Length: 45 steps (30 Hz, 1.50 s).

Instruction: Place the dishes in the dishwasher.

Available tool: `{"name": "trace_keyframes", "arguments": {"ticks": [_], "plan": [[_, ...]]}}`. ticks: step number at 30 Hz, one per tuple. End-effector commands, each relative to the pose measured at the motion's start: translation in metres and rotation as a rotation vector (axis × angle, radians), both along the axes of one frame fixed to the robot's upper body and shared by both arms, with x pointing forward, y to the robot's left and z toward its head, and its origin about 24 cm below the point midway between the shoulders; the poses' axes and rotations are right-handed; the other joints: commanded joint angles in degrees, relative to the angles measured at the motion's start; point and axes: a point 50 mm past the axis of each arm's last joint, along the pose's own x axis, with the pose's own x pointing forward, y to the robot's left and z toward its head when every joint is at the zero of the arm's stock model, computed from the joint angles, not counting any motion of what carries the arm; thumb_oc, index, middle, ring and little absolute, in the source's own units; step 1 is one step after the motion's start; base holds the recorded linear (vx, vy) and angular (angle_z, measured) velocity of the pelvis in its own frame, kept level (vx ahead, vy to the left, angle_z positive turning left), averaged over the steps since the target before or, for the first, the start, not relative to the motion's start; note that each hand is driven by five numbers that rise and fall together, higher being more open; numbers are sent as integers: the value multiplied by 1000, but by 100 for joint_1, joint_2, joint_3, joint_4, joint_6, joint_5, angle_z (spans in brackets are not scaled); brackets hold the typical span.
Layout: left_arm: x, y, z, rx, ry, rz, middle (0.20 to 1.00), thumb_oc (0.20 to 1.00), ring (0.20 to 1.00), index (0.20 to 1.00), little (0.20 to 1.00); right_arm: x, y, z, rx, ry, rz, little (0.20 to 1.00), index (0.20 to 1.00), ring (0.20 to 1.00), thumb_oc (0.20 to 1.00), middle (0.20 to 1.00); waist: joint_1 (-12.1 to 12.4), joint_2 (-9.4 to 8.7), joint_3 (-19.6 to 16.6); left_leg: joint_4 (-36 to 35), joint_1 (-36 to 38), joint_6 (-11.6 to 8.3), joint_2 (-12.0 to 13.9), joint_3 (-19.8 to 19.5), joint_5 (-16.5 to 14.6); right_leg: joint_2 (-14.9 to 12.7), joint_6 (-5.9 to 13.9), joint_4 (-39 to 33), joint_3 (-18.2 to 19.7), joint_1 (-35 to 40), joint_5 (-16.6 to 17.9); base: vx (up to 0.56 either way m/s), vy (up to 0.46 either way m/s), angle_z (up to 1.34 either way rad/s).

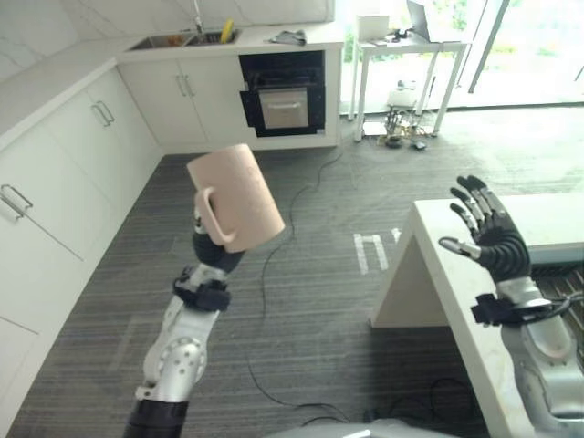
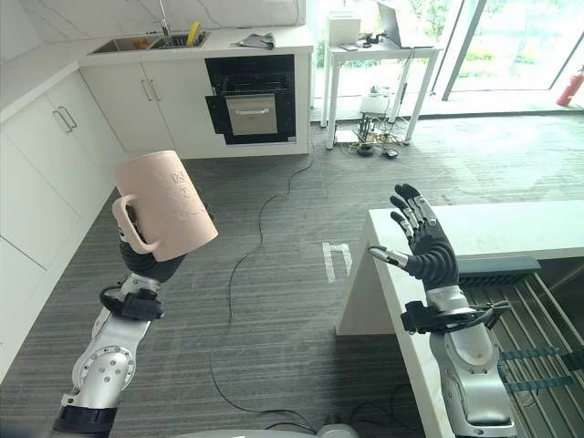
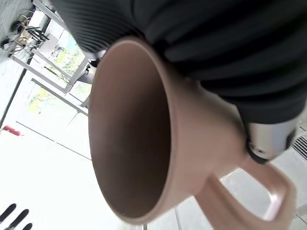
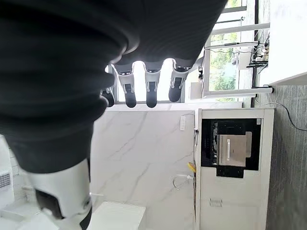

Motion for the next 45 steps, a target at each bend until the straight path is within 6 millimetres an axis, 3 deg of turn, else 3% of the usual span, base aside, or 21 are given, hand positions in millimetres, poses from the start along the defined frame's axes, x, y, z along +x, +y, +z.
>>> {"name": "trace_keyframes", "arguments": {"ticks": [1,11,13,16,19,21,22,23,24,26,28,30,34,35,37,38,39,40,41,42,45], "plan": [[2,11,26,19,-156,58,200,200,200,200,200,13,2,23,58,-143,14,1000,1000,1000,1000,1000,171,16,-148,35,81,-4,-130,209,-688,509,-107,-2,-64,-10,-418,23,-30,0],[0,17,24,4,-148,71,200,200,200,200,200,10,2,23,48,-145,25,1000,1000,1000,1000,1000,144,15,-159,35,243,-69,-23,391,-629,639,-191,-2,-9,82,-479,36,-93,-2],[-2,17,21,-26,-144,63,200,200,200,200,200,8,-1,23,36,-139,42,1000,1000,1000,1000,1000,170,-136,45,1874,-496,-439,268,543,-156,614,-408,-2,-46,156,-467,7,-289,-11],[-5,15,20,-36,-153,56,200,200,200,200,200,6,-4,23,15,-138,52,1000,1000,1000,1000,1000,164,-213,229,3282,-1218,-515,369,417,10,586,-556,16,-22,168,-426,1,-114,9],[-6,15,18,-51,-136,52,200,200,200,200,200,7,-7,22,13,-128,47,1000,1000,1000,1000,1000,144,-191,313,2562,-1214,-472,647,713,19,589,-488,9,-66,264,-476,121,82,2],[-7,17,16,-57,-115,49,200,200,200,200,200,8,-7,22,14,-128,54,1000,1000,1000,1000,1000,157,-97,319,1440,-967,-464,799,894,161,579,-402,-2,-132,341,-574,263,300,-15],[-8,20,11,-50,-99,63,200,200,200,200,200,5,-7,21,7,-132,73,1000,1000,1000,1000,1000,160,22,310,99,-765,-568,975,977,631,575,-313,-2,-140,472,-720,395,465,7],[-10,24,5,-60,-86,75,200,200,200,200,200,2,-13,21,13,-132,83,1000,1000,1000,1000,1000,187,59,309,35,-1091,-709,1223,691,884,587,-317,-2,-73,621,-828,601,704,24],[-13,27,0,-79,-85,80,200,200,200,200,200,2,-18,22,33,-129,99,1000,1000,1000,1000,1000,246,84,307,35,-1211,-741,1247,436,898,538,-311,-2,46,775,-950,627,743,77],[-14,28,5,-70,-94,78,200,200,200,200,200,-1,-12,21,44,-126,124,1000,1000,1000,1000,1000,307,68,227,35,-983,-596,1057,656,516,92,-37,-2,-143,1050,-957,656,760,11],[-8,22,15,-46,-115,37,200,200,200,200,200,2,-3,25,63,-142,118,1000,1000,1000,1000,1000,465,4,142,35,-941,-421,738,471,338,-228,219,238,-290,1162,-1043,484,533,-53],[-3,16,18,-26,-120,4,200,200,200,200,200,7,2,27,65,-152,93,1000,1000,1000,1000,1000,555,-36,121,35,-902,-296,545,353,248,-450,367,588,-454,1001,-893,308,379,12],[1,9,23,5,-113,-28,200,200,200,200,200,11,7,27,94,-164,60,1000,1000,1000,1000,1000,657,-29,56,35,-751,-67,205,158,0,-797,395,1406,-601,649,-545,259,317,15],[0,7,22,12,-97,-43,200,200,200,200,200,8,10,22,91,-155,48,1000,1000,1000,1000,1000,698,-2,28,35,-639,81,17,42,-92,-905,368,2191,-590,404,-280,324,391,50],[0,6,19,17,-87,-39,200,200,200,200,200,4,12,18,87,-141,56,1000,1000,1000,1000,1000,626,70,60,35,-486,151,-23,71,-167,-758,291,2985,-567,-71,-216,270,362,45],[-1,4,20,17,-88,-39,200,200,200,200,200,4,11,17,84,-133,65,1000,1000,1000,1000,1000,564,75,89,35,-422,158,-31,69,-198,-448,203,3037,-508,-347,-423,345,192,35],[-1,5,21,14,-95,-39,200,200,200,200,200,5,8,15,62,-91,112,1000,1000,1000,1000,1000,544,-23,170,35,-293,115,-84,5,-248,-49,112,2258,-878,-422,-637,514,-127,6],[-3,8,19,9,-84,-32,200,200,200,200,200,7,7,19,74,-100,122,1000,1000,1000,1000,1000,489,-97,285,35,-55,44,-58,113,-468,-20,127,971,-1072,-626,-378,659,-330,-46],[-1,4,17,3,-79,-56,200,200,200,200,200,8,9,18,81,-104,105,1000,1000,1000,1000,1000,328,-126,340,35,114,68,-115,53,-693,-104,254,445,-717,-997,226,679,-481,-63],[0,-2,14,-50,-69,-108,200,200,200,200,200,10,10,16,87,-99,93,1000,1000,1000,1000,1000,180,-88,378,35,268,106,-111,-85,-834,-144,294,-1,-332,-1340,514,525,-383,-55],[0,-2,13,-90,-76,-138,200,200,200,200,200,10,9,14,97,-105,86,1000,1000,1000,1000,1000,40,-32,397,35,544,181,-29,-265,-1077,-105,310,-2,-8,-1535,413,483,-468,51]]}}
